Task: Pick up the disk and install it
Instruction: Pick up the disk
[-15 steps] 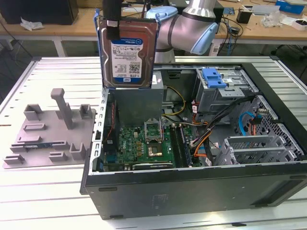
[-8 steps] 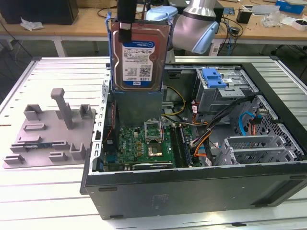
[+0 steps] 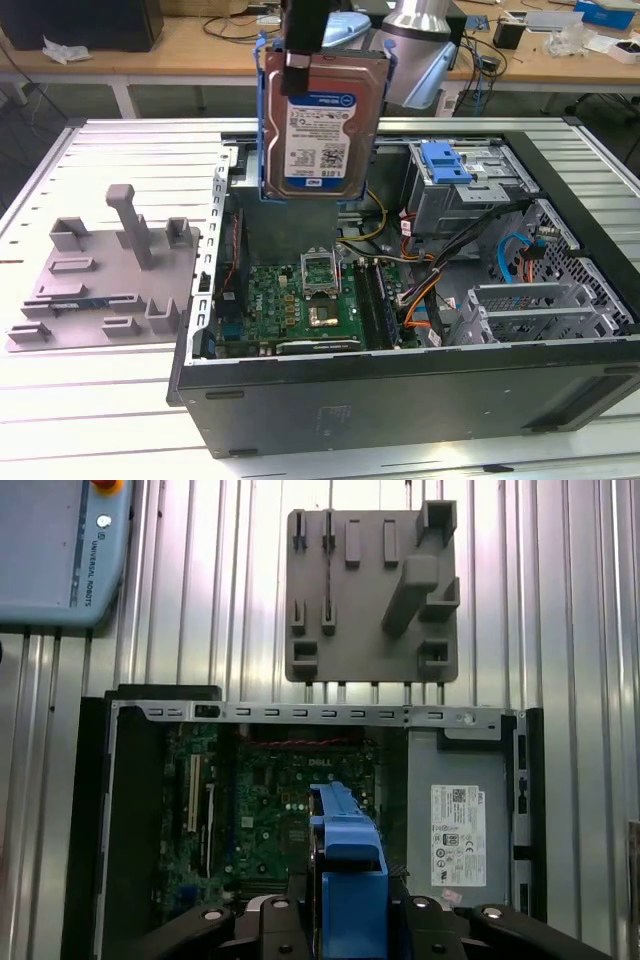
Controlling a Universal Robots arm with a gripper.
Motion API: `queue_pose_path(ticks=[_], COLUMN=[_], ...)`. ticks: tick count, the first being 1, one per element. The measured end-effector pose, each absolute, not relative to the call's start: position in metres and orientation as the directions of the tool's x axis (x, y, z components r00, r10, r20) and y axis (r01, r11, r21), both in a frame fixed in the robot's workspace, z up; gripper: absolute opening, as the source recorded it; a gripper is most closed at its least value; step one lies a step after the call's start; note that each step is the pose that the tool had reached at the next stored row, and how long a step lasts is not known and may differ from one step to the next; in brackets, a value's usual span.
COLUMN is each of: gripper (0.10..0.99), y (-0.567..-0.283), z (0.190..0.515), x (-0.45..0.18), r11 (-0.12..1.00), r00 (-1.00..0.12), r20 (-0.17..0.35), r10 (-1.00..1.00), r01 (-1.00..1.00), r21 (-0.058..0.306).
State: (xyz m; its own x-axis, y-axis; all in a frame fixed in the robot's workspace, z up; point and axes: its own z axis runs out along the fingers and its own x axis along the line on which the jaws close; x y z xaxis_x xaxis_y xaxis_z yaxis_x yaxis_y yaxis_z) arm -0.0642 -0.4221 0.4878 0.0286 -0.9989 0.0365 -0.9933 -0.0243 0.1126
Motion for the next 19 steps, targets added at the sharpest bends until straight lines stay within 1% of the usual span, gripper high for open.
queue_pose_path(ticks=[4, 19], gripper=[0.369, 0.369], y=[-0.431, -0.444], z=[0.488, 0.488], x=[-0.047, -0.021], r11=[-0.023, -0.021], r00=[0.029, 0.029], r20=[0.045, 0.070], r10=[-0.999, -0.997], r01=[-0.993, -0.993], r21=[0.113, 0.113])
